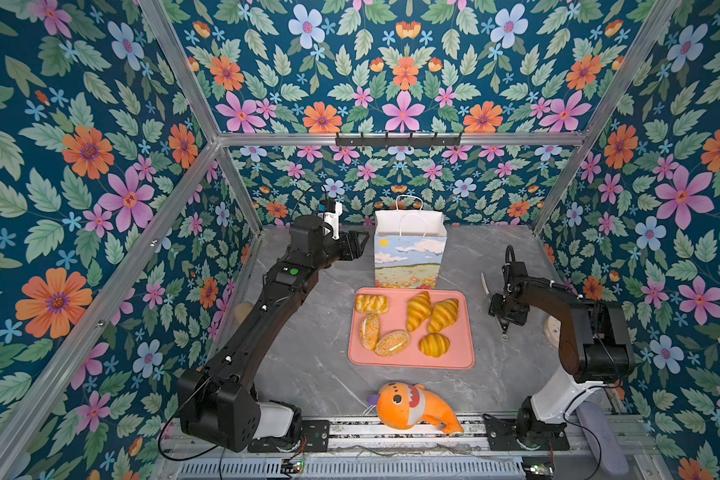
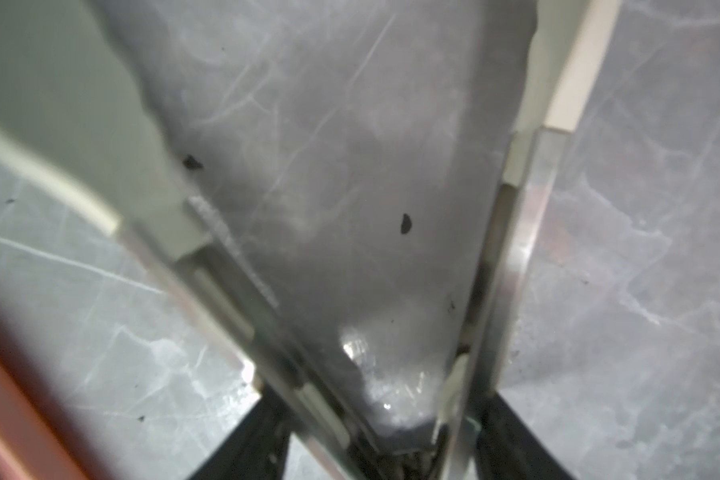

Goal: Place the fake bread into the paper bag

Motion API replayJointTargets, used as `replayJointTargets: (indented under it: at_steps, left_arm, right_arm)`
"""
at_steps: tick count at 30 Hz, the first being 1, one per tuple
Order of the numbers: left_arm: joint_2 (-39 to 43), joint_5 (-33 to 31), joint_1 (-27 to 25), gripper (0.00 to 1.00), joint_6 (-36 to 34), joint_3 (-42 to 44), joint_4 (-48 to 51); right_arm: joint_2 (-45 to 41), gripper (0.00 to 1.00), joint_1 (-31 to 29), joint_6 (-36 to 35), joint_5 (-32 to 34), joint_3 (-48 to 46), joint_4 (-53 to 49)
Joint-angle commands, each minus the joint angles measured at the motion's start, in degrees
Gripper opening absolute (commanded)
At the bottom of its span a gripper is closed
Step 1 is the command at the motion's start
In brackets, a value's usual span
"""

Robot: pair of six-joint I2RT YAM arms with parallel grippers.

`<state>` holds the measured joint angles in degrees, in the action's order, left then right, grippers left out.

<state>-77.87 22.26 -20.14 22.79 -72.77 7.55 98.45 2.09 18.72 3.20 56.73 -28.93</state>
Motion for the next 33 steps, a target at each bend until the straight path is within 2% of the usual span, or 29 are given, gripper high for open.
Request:
replayJointTargets:
  at_steps: [1,9,14,19,26,33]
  left_arm:
    - [0.72,0.68,0.01,0.65,0.33,0.09,-1.05]
    - [1.85,2.31,-0.07,0.65,0.33,0.34,-1.75]
    - [2.74,3.53,-0.50,0.65,-0.47,0.49,-2.28]
    - [4.10,4.61,-2.77,0.65,-3.82,0.12,-2.54]
    - [5.83,5.69,-8.48,0.65,-12.39,-0.80,-2.93]
    - [6.58,10.70,-12.83,0.60,-20.42,0.89,-6.40]
  right_arm:
    - [-0.28,0.49,-0.07,-0.60,-3.15,-0.60,-0.36]
    - [-2.91,0.35,-0.09,-0.26,-8.21,-2.47,1.19]
    - [-8.51,0.24,-0.07,0.08,-13.46,-5.19,2.99]
    - [-16.77,0.23,-0.07,0.79,-19.49,-6.04,0.28]
    - [-31.36,0.20,-0.21,2.75,-27.61,-5.02,-6.78]
    - [-42.52,0.19,-1.38,4.78,-34.54,-1.68,-16.08]
